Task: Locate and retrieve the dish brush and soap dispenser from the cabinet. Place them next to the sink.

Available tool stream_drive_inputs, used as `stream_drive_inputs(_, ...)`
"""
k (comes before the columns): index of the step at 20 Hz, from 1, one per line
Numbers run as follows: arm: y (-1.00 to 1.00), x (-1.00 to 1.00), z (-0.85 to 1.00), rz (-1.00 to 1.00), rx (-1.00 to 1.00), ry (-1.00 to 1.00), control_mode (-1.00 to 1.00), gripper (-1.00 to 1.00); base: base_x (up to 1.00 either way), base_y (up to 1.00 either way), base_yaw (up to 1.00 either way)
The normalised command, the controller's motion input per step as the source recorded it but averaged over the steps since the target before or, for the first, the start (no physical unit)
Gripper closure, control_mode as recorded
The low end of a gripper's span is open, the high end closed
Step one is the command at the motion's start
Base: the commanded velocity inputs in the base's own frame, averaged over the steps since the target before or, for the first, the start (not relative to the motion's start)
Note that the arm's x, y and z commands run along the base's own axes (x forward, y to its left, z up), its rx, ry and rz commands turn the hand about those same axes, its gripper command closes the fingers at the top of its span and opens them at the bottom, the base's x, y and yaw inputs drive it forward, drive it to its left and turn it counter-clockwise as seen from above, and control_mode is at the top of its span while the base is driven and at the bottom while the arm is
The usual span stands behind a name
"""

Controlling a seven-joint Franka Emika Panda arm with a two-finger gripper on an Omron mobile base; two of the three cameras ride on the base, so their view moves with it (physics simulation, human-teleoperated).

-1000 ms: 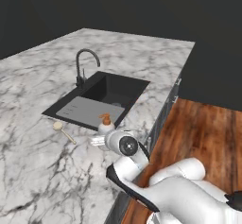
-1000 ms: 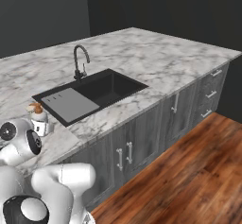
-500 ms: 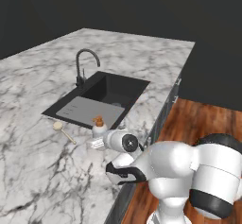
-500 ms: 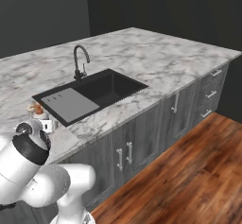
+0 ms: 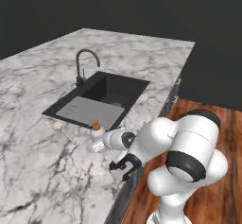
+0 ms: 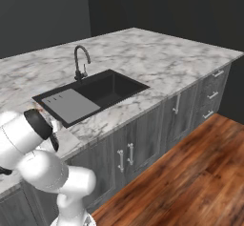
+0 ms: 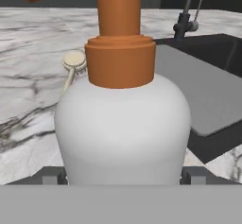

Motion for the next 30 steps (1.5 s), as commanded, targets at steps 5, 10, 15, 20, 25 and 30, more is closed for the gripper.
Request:
stream_drive_inputs(5,0.03,0.24,-0.53,0.12,-0.02,0.0,-1.0,1.0,0.0,0.0,0.0)
stream_drive_inputs(10,0.06,0.26,-0.7,0.16,0.0,-0.01,-1.0,1.0,0.0,0.0,0.0)
stream_drive_inputs(15,-0.01,0.21,-0.83,0.2,0.08,-0.04,-1.0,1.0,0.0,0.0,0.0)
stream_drive_inputs(20,-0.03,0.19,-0.76,0.16,0.08,0.01,-1.0,1.0,0.0,0.0,0.0)
stream_drive_inputs(25,0.01,0.08,-0.15,0.07,0.01,0.02,-1.0,-1.0,0.0,0.0,0.0)
stream_drive_inputs(30,0.0,-0.01,-0.06,0.0,-0.01,0.01,-1.0,-1.0,0.0,0.0,0.0)
